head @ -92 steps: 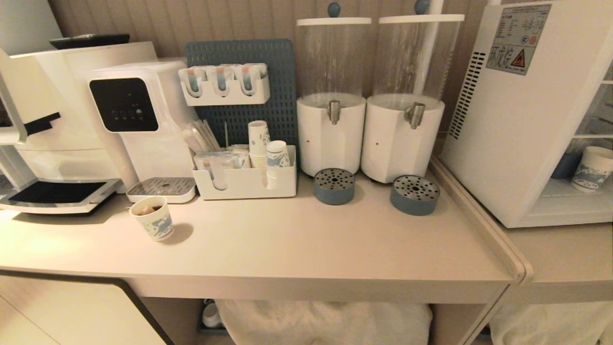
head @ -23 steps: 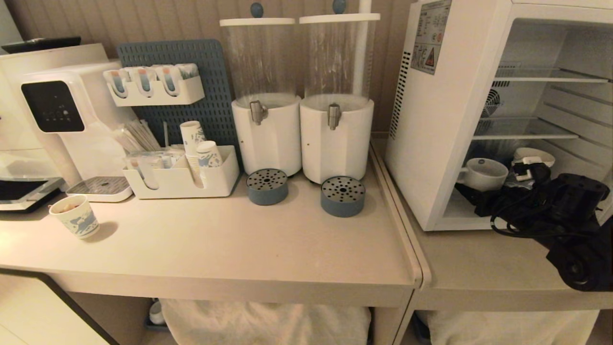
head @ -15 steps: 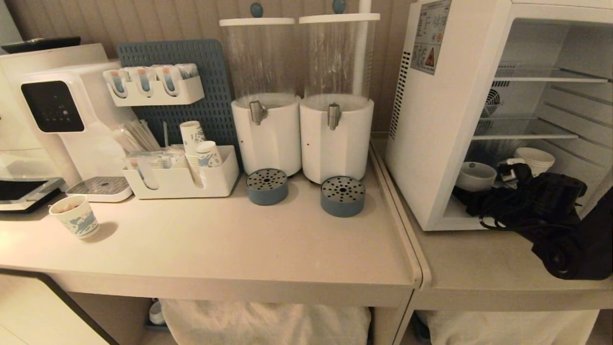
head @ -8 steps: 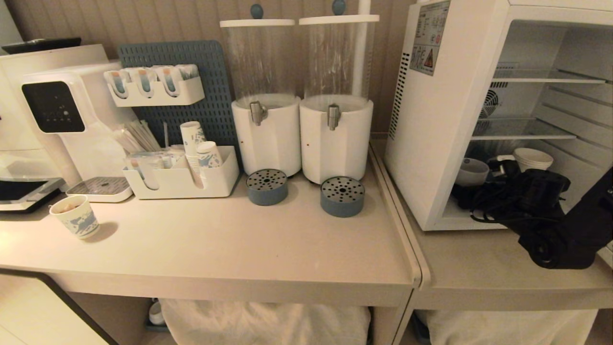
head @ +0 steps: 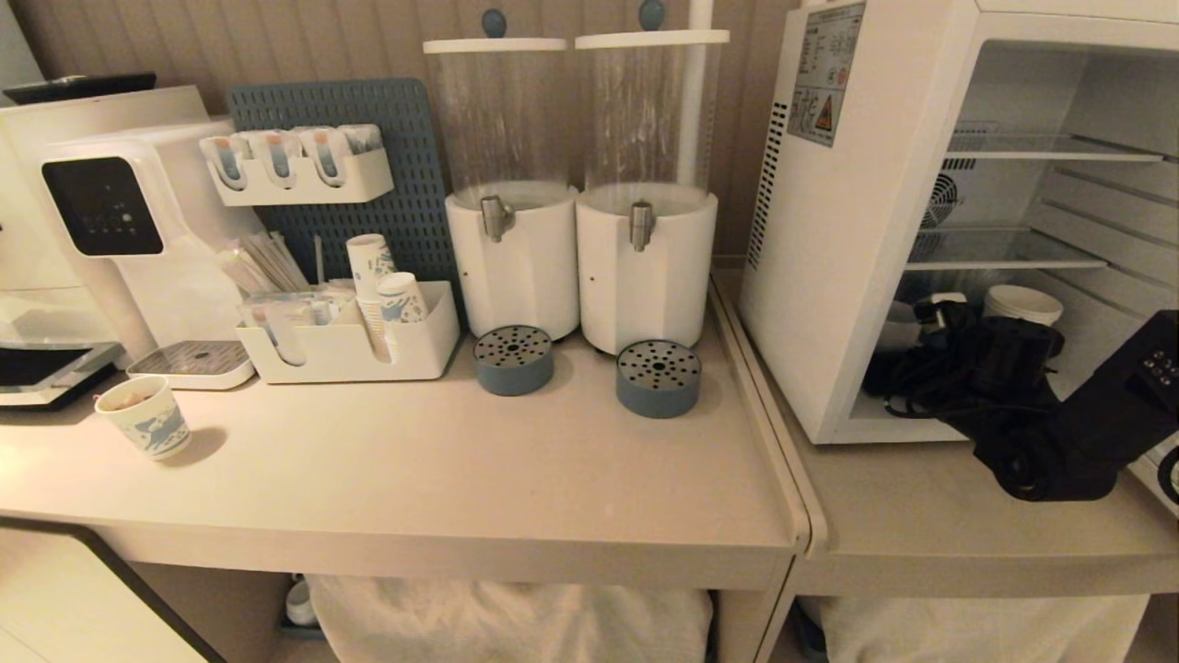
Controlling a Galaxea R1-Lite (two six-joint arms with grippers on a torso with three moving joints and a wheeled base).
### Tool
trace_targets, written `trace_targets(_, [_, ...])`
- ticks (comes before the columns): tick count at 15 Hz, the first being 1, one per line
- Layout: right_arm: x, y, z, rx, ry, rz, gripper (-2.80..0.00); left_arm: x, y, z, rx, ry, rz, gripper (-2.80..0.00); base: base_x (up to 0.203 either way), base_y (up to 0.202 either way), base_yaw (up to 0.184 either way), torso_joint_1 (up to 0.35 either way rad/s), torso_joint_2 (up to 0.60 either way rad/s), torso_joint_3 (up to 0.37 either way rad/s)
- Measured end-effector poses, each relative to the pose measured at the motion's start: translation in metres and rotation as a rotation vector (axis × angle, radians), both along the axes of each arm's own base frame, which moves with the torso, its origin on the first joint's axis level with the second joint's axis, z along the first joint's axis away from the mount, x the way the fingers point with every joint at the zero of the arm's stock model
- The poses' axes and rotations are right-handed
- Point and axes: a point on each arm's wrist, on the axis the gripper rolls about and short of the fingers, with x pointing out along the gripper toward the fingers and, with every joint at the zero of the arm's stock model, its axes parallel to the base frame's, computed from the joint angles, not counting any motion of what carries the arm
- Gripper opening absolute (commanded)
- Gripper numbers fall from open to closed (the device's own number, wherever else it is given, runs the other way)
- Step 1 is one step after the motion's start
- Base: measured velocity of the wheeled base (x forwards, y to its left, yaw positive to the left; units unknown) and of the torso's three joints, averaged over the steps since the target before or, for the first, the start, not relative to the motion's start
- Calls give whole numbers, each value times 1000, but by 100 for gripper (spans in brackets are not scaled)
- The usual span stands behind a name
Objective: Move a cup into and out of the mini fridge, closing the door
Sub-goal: Put the ceramic cup in the freezer
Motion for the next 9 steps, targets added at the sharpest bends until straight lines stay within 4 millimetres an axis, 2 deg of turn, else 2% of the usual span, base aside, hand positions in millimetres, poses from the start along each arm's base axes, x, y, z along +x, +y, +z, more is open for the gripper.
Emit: trace_targets(9, [1,1,-2,-5,42,-34,-280,0,0,0,0,0,0,-280,0,0,0,0,0,0])
